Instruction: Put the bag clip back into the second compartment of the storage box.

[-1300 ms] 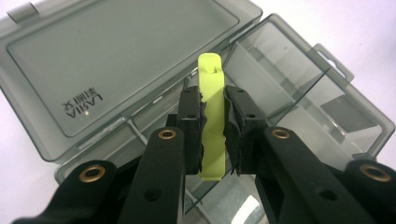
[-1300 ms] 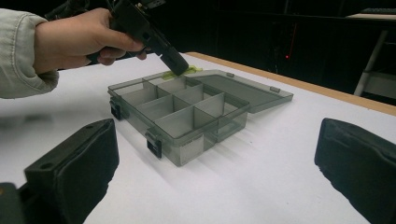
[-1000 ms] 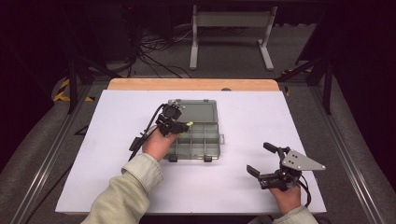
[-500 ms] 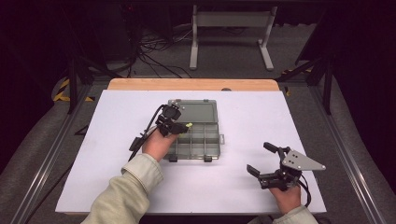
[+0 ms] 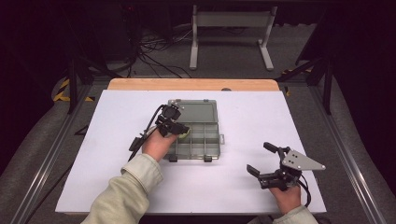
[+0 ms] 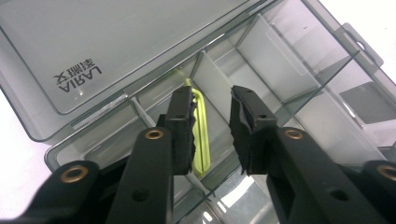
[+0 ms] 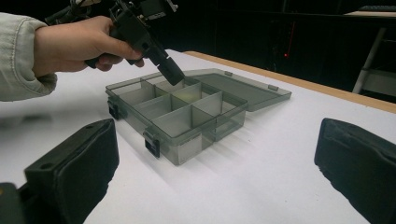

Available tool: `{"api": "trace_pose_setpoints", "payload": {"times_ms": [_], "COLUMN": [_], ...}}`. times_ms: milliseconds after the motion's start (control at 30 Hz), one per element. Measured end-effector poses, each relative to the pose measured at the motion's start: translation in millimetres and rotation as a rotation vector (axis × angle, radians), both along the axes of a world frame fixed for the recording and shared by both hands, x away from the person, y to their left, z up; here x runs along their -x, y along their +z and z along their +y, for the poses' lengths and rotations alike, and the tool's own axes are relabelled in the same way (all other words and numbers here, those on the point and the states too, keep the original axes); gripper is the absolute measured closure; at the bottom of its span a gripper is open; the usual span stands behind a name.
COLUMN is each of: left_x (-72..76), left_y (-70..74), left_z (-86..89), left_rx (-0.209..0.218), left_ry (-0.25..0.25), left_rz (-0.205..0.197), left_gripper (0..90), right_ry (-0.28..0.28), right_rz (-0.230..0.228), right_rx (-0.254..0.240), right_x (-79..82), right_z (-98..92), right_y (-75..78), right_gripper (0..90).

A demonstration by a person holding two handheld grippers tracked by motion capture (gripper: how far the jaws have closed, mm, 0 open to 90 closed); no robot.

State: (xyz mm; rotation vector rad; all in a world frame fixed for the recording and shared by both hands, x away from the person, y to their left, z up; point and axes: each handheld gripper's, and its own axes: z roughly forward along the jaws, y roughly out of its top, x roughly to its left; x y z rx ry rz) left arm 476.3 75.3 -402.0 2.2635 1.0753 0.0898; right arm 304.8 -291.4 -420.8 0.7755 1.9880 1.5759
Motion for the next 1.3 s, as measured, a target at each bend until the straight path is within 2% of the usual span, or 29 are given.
{"api": "trace_pose_setpoints", "payload": {"times_ms": [167, 200, 267, 367, 467, 533, 767, 967, 1133, 1300], "left_x": [2.1, 3.3, 6.0, 11.1, 17.2, 21.9, 37.6, 52.5, 60.7, 73.1], "left_y": [5.1, 7.1, 11.7, 20.3, 28.8, 34.7, 47.8, 58.9, 63.9, 69.6], "left_z": [1.2, 1.3, 2.5, 5.6, 8.1, 9.6, 12.3, 16.3, 18.7, 26.2], "left_rx": [0.016, 0.03, 0.063, 0.11, 0.136, 0.142, 0.167, 0.18, 0.182, 0.173], "left_ry": [-0.014, -0.02, -0.039, -0.061, -0.076, -0.085, -0.136, -0.153, -0.165, -0.173], "left_rz": [-0.015, -0.02, -0.03, -0.046, -0.069, -0.095, -0.132, -0.176, -0.184, -0.224], "left_gripper": [50.6, 50.6, 41.8, 33.5, 27.7, 24.2, 8.9, 3.3, 2.4, 2.1], "right_ry": [0.0, 0.0, 0.001, 0.001, 0.002, 0.001, 0.002, 0.002, 0.0, -0.009], "right_rz": [0.0, 0.001, 0.0, -0.003, 0.0, 0.0, 0.0, 0.0, -0.003, -0.001], "right_rx": [0.001, 0.001, 0.0, 0.0, -0.001, 0.0, -0.002, -0.002, 0.003, -0.01], "right_x": [0.0, 0.0, 0.1, 0.0, -0.3, -0.3, -0.5, -0.4, 1.5, 3.1], "right_z": [0.2, 0.2, 0.2, 0.0, 0.5, 0.9, 1.1, 1.3, 0.7, -1.7], "right_y": [0.0, -0.1, 0.0, 0.1, -0.2, -0.2, -0.1, -0.2, 0.3, 0.1], "right_gripper": [0.4, 0.4, 0.4, 0.4, 0.4, 0.4, 0.4, 0.4, 0.4, 0.4]}}
